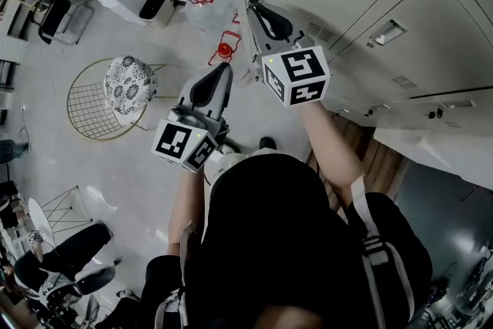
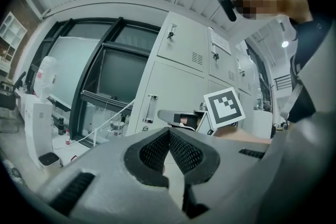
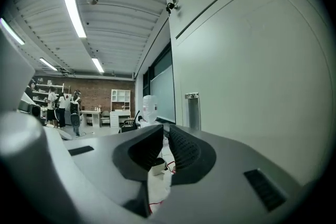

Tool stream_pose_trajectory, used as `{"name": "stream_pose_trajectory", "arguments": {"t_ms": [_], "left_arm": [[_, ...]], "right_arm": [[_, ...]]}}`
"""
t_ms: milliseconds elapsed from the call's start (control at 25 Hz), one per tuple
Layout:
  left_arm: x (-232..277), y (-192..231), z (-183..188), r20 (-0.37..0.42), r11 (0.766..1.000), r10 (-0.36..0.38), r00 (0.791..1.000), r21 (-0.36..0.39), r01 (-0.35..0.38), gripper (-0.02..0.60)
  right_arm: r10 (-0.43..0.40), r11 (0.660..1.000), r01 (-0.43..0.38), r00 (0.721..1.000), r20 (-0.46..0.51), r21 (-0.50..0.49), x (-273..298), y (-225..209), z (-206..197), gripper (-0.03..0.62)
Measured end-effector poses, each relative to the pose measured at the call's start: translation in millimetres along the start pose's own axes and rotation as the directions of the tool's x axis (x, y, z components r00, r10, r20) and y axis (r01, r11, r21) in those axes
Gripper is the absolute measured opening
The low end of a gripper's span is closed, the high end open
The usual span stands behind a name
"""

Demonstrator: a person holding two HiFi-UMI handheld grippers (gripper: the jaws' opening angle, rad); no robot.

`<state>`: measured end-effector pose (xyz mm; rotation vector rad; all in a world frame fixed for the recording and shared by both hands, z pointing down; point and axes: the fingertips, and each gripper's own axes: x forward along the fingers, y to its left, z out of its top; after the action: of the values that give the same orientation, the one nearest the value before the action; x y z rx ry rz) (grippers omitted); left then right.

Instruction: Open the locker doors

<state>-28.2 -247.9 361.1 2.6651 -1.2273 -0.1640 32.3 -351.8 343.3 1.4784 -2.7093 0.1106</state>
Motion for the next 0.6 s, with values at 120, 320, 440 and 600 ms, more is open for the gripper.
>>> {"name": "stream_pose_trajectory", "arguments": {"t_ms": [120, 320, 440, 600], "left_arm": [[3, 7, 0, -0.004, 1.0, -0.008, 1.0, -0.006, 0.008, 0.015], [7, 17, 2, -0.014, 1.0, -0.023, 1.0, -0.006, 0.023, 0.015], [7, 21, 1, -0.022, 1.0, -0.031, 0.999, -0.007, 0.03, 0.015], [4, 29, -1, -0.032, 1.0, -0.023, 0.999, -0.02, 0.022, 0.015]], "right_arm": [[-0.025, 1.0, 0.024, 1.0, -0.013, -0.006, 13, -7, 0, 0.042], [-0.082, 0.997, 0.082, 0.996, -0.035, 0.005, 30, -19, -3, 0.091], [-0.115, 0.993, 0.115, 0.993, -0.037, 0.005, 38, -23, -3, 0.107], [-0.15, 0.989, 0.15, 0.988, -0.048, -0.007, 50, -25, -5, 0.149]]}}
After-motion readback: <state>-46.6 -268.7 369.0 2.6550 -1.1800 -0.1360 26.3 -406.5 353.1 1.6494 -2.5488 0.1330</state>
